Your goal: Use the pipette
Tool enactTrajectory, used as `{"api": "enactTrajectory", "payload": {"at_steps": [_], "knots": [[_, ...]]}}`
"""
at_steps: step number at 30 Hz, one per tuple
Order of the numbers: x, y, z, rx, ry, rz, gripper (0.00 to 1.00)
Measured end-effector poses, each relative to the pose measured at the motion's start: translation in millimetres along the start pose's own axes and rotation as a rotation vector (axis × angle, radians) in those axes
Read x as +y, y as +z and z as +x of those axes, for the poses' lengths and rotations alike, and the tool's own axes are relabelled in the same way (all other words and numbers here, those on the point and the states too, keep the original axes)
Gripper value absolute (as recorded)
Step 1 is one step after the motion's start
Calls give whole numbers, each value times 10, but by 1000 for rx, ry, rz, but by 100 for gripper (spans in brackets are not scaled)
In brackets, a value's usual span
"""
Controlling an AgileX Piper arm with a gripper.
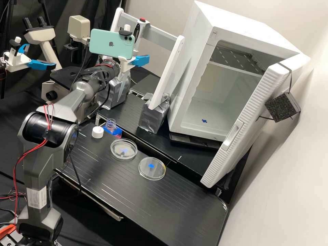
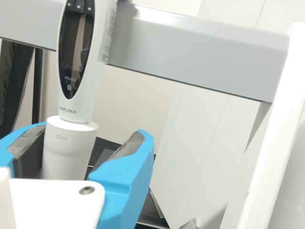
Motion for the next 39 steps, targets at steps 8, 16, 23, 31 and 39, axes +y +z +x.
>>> {"api": "enactTrajectory", "payload": {"at_steps": [8,16,23,31,39], "knots": [[0,0,0,1,0,24,0],[8,4,2,3,4,24,0],[22,22,7,5,5,24,0],[23,30,10,12,-6,34,0],[29,39,16,30,-19,59,0]]}}
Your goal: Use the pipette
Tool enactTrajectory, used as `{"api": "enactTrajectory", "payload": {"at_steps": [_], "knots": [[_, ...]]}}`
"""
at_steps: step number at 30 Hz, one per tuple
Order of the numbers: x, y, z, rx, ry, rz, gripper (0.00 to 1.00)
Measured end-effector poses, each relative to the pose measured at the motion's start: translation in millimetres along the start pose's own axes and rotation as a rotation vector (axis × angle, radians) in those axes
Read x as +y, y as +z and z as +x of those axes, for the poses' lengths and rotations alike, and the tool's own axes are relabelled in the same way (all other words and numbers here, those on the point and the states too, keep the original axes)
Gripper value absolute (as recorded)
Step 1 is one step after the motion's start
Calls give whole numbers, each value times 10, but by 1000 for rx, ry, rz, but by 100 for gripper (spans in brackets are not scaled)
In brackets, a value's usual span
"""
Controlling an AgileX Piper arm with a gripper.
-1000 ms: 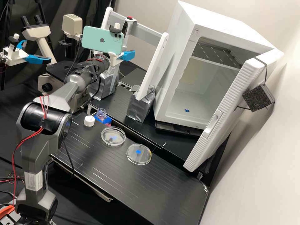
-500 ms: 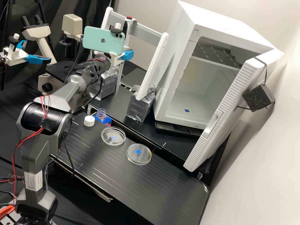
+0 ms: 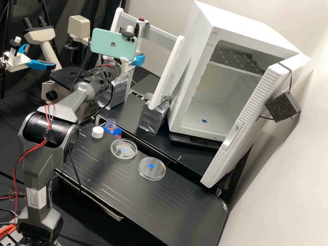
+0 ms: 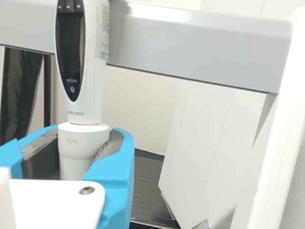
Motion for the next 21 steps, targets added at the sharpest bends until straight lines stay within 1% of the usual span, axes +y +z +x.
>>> {"api": "enactTrajectory", "payload": {"at_steps": [1,2,5,10,12,15,21], "knots": [[4,7,2,2,-3,10,0],[5,7,2,6,-5,8,0],[19,23,7,12,-17,20,0],[108,28,11,19,-25,53,0],[159,26,9,22,-16,47,0],[224,8,-11,28,1,54,0],[365,-36,-83,47,37,49,0]]}}
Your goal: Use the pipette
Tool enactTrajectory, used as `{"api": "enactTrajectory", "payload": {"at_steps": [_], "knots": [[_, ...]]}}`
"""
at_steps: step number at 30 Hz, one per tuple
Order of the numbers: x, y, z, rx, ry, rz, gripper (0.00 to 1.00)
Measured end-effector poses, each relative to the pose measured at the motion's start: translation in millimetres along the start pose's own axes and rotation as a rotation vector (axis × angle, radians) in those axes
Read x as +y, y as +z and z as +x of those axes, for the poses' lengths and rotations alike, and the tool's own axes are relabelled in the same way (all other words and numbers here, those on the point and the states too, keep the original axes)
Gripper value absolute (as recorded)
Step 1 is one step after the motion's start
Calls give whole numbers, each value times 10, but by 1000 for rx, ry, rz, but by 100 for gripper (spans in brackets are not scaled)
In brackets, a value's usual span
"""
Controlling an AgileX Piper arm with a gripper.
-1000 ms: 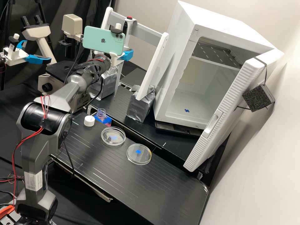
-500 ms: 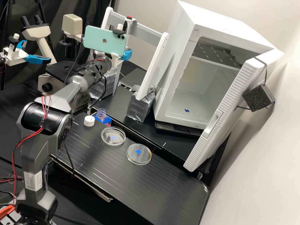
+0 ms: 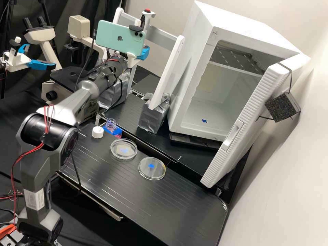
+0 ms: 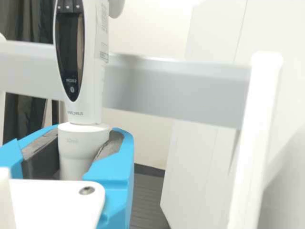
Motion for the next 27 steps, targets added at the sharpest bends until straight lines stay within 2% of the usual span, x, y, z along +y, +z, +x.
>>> {"api": "enactTrajectory", "payload": {"at_steps": [4,5,6,8,10,12,15,18,23,27], "knots": [[70,0,-60,12,14,2,0],[98,8,-103,16,22,10,0],[106,42,-143,13,24,36,0],[135,75,-247,16,32,24,0],[140,137,-342,14,41,75,0],[150,194,-489,25,63,88,0],[161,264,-682,42,104,138,0],[140,302,-849,72,148,158,0],[31,332,-1019,111,191,134,0],[-111,352,-1067,109,181,109,0]]}}
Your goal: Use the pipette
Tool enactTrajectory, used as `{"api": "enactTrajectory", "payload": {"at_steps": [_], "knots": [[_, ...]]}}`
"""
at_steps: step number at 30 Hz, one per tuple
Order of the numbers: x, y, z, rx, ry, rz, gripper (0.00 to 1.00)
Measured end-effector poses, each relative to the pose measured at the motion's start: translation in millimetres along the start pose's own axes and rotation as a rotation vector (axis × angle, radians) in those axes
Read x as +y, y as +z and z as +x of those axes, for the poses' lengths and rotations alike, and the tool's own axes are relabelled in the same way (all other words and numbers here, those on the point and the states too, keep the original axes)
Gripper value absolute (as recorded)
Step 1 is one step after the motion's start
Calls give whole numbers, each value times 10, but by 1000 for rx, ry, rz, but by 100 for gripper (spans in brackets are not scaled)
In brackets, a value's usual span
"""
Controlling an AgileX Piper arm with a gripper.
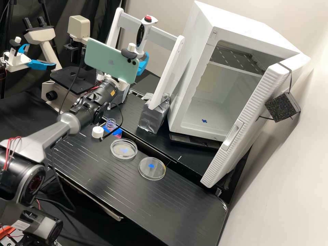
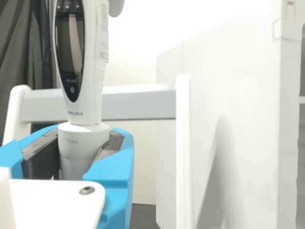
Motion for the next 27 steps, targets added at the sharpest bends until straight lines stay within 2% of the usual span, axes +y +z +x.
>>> {"api": "enactTrajectory", "payload": {"at_steps": [6,15,24,27], "knots": [[-173,102,-86,-32,-56,-41,0],[-252,207,-154,-52,-52,-26,0],[-269,196,-159,-44,-54,-24,0],[-292,175,-162,-40,-60,-11,0]]}}
